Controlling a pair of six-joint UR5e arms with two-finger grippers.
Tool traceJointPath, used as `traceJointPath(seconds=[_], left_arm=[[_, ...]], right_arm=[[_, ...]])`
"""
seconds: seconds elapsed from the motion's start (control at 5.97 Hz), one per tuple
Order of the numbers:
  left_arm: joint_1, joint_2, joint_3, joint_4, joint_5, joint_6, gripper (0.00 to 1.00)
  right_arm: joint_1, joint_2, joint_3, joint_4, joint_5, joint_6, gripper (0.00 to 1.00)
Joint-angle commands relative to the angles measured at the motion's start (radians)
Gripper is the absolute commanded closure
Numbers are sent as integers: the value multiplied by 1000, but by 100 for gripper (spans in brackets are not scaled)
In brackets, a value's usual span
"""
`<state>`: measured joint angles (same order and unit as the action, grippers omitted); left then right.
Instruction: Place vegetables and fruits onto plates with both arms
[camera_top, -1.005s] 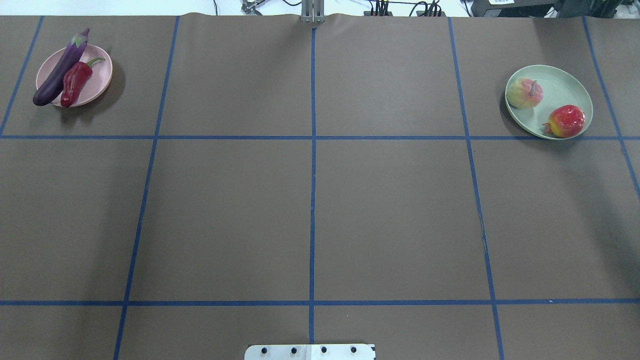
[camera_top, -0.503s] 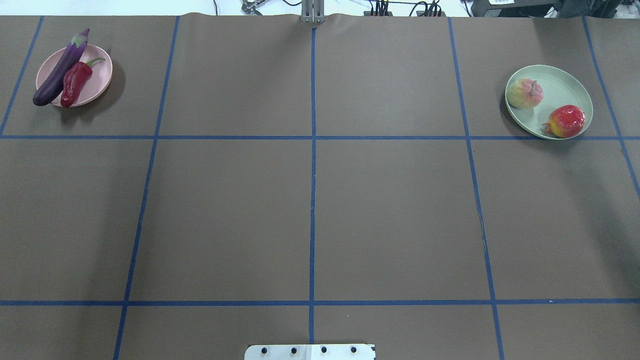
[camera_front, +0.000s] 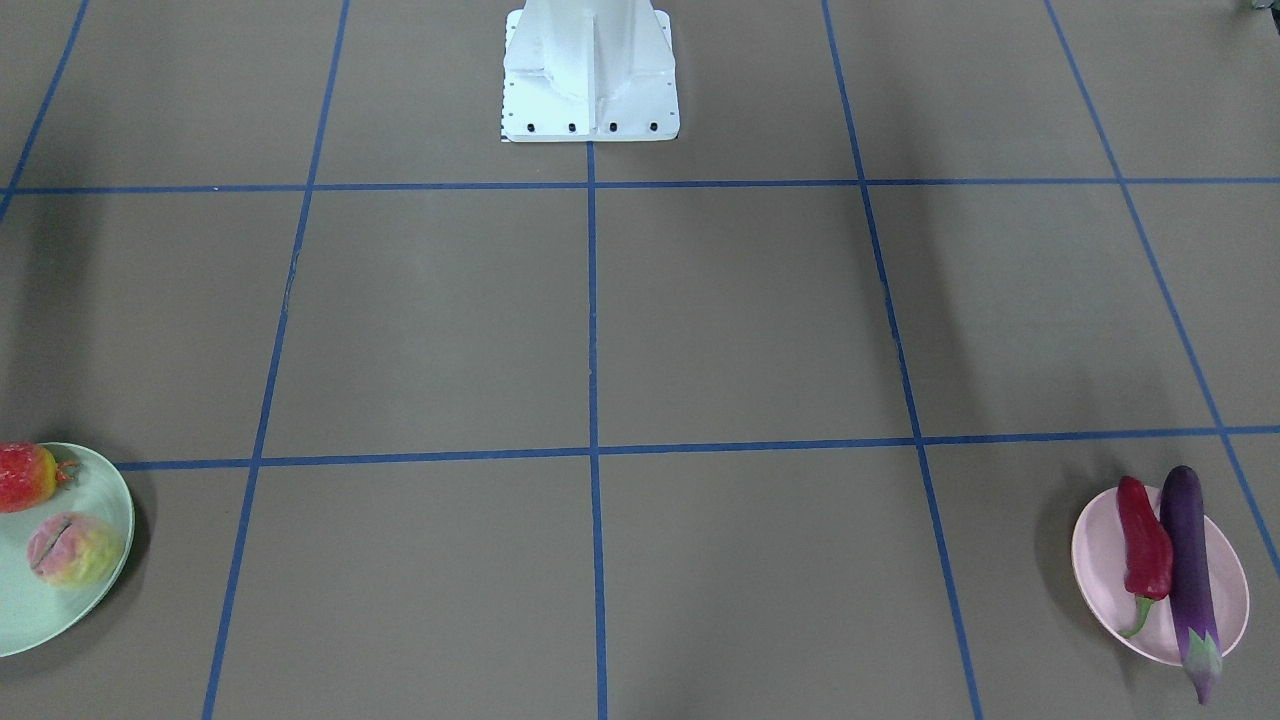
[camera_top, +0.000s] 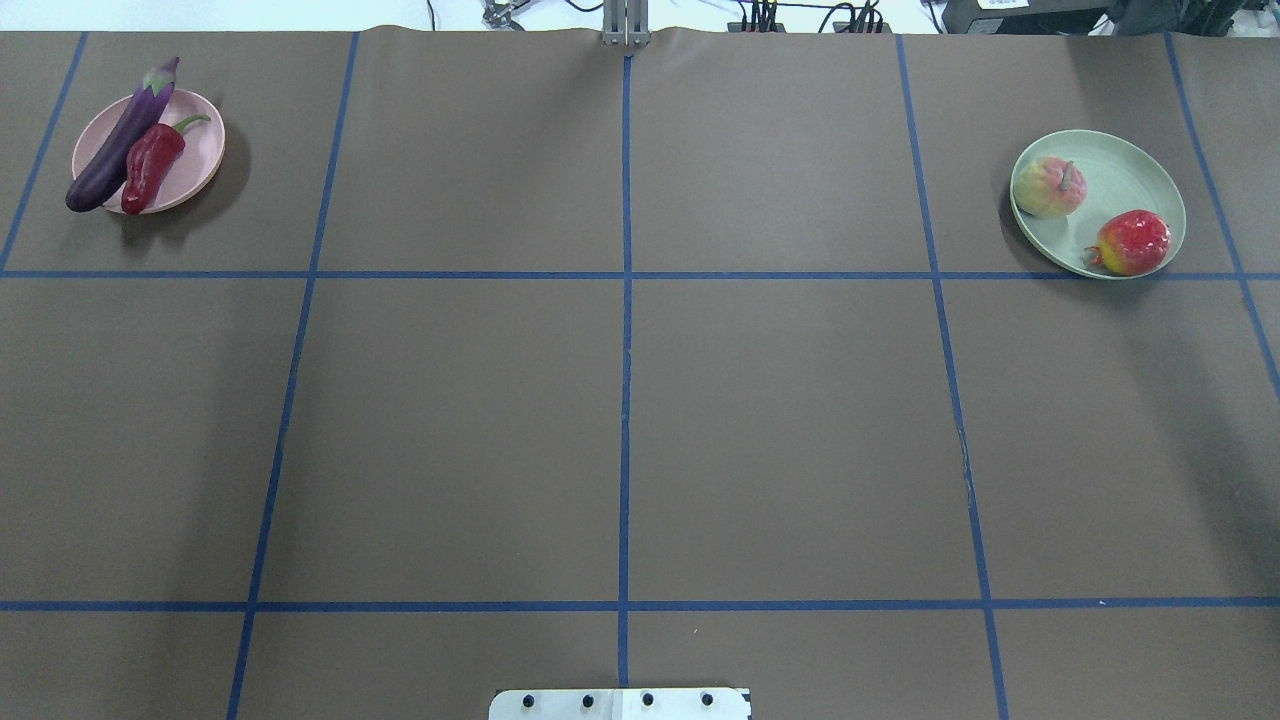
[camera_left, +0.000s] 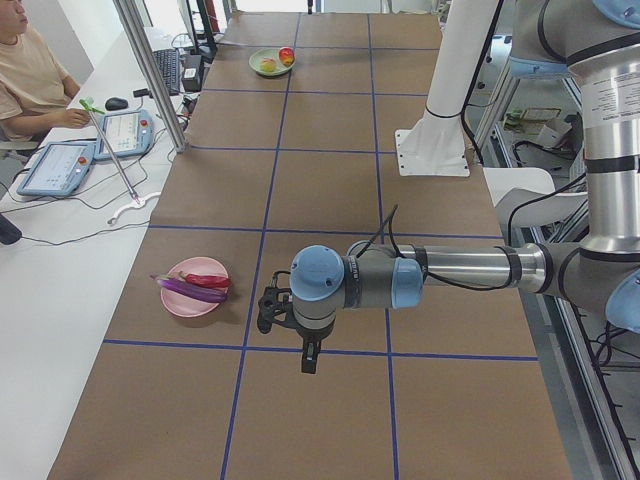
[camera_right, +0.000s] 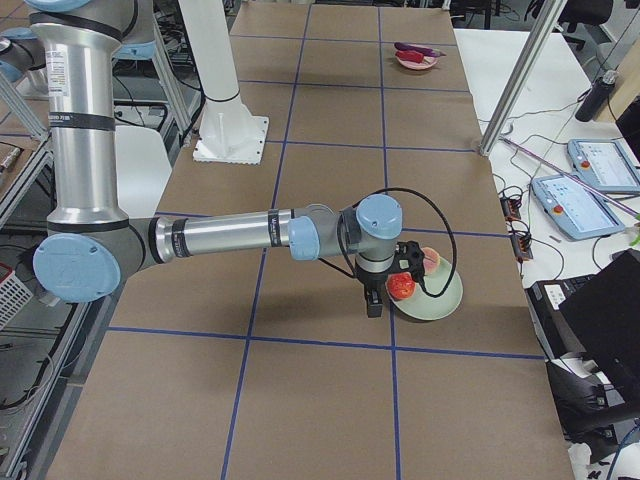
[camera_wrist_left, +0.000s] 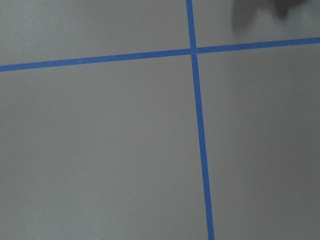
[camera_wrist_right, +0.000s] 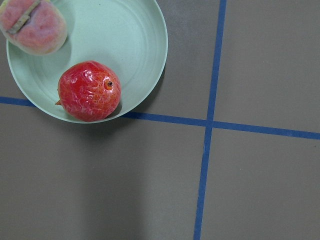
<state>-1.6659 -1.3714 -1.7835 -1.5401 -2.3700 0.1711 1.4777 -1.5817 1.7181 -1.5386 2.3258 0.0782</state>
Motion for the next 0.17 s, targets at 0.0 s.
traceJointPath(seconds=[0.0], left_arm=[[0, 0, 0, 0, 0, 1, 0]], right_arm=[[0, 0, 0, 0, 0, 0, 0]])
